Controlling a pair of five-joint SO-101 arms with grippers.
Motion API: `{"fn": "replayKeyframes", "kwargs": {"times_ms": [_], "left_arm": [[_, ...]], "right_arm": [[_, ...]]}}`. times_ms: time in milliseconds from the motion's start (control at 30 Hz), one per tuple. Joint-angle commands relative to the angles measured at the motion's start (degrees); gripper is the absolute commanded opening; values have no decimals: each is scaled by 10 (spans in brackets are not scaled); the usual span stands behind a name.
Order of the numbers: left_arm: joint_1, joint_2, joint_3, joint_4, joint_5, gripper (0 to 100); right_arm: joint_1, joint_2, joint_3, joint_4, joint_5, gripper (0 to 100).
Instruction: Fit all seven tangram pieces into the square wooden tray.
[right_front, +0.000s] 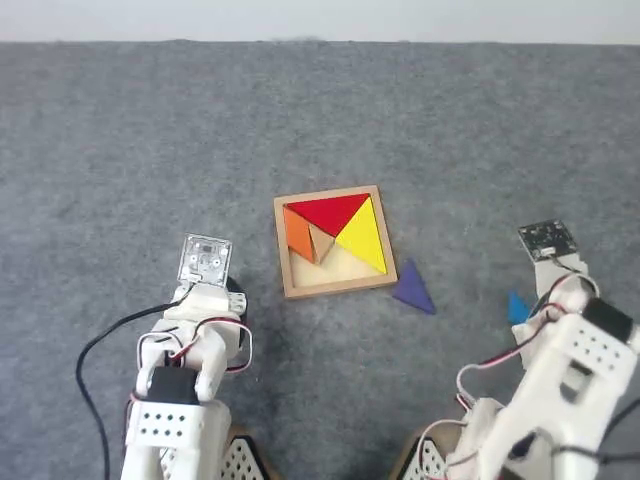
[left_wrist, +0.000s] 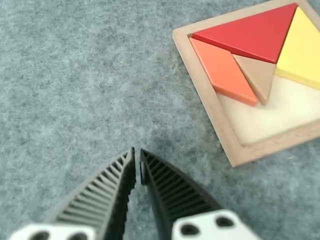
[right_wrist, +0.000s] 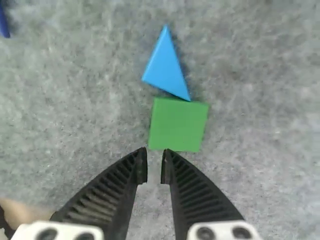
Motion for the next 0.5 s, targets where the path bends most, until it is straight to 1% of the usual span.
{"fn": "replayKeyframes", "kwargs": {"times_ms": [0, 133, 300, 467], "left_arm": [[-3, -7, -5, 1, 4, 15], [-3, -7, -5, 1, 4, 15], [-3, -7, -5, 1, 4, 15], [-3, -7, -5, 1, 4, 15]], "right_arm": [[6, 51, -62, -1, 11, 125], [3, 74, -74, 0, 55, 214], [-12, 109, -74, -12, 88, 220], [-29, 172, -78, -47, 86, 220]]}}
